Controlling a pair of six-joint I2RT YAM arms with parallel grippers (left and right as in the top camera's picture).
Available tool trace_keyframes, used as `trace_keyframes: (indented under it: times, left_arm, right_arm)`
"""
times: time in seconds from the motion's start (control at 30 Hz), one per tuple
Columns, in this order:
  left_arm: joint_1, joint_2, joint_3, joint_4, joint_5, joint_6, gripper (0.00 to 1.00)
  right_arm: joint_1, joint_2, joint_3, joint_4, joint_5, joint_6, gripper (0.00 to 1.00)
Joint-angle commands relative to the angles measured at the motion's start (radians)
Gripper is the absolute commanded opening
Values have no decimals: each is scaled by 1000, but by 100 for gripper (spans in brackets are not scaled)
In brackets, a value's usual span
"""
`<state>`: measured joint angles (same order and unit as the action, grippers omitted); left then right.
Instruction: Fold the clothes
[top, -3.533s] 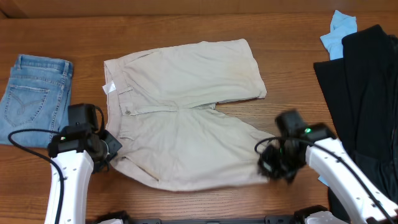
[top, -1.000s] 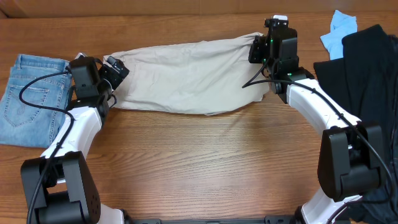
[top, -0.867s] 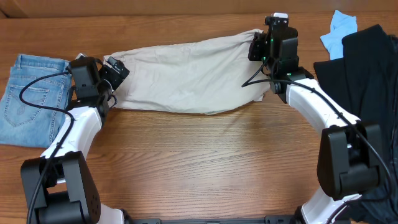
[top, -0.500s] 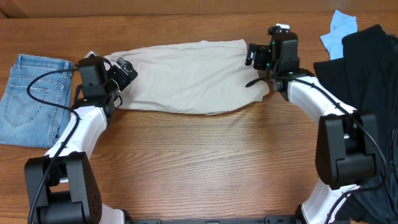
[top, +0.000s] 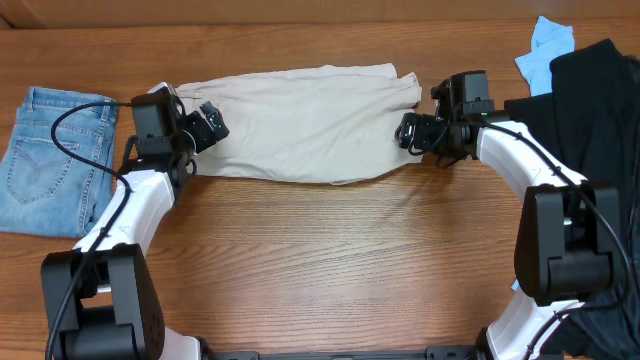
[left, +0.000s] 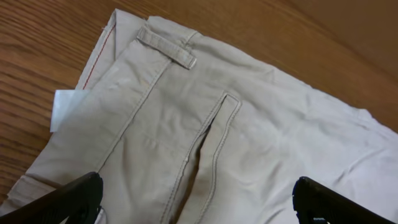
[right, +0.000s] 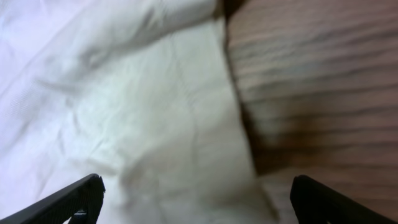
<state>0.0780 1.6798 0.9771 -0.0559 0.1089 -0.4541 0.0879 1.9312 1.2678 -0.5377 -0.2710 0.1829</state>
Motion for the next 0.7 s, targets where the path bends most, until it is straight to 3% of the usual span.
trace_keyframes:
  times: [0.0, 0.17, 0.27, 0.37, 0.4, 0.43, 0.57, 0.67]
  left_arm:
    - [-8, 60, 19, 3, -7, 58, 100]
    - [-7, 167, 19, 22, -7, 58, 100]
    - [-7, 198, 19, 26, -8, 58, 100]
    - [-5, 207, 19, 0, -34, 58, 100]
    - [-4, 207, 19, -35, -54, 58, 100]
    - [-3, 207, 19, -60, -64, 58, 100]
    - [12, 207, 19, -222, -96, 48, 100]
    - [39, 207, 19, -353, -89, -5, 98]
  right_arm:
    - [5, 31, 6, -17, -91, -1, 100]
    - [5, 54, 6, -72, -101, -1, 88]
    - [5, 76, 6, -76, -101, -1, 66]
    - [4, 94, 6, -102, -95, -2, 35]
    - [4, 98, 6, -120, -66, -1, 20]
    - [4, 98, 6, -133, -41, -1, 15]
    - [-17, 97, 6, -232, 161, 65, 4]
    - [-51, 97, 6, -339, 282, 136, 4]
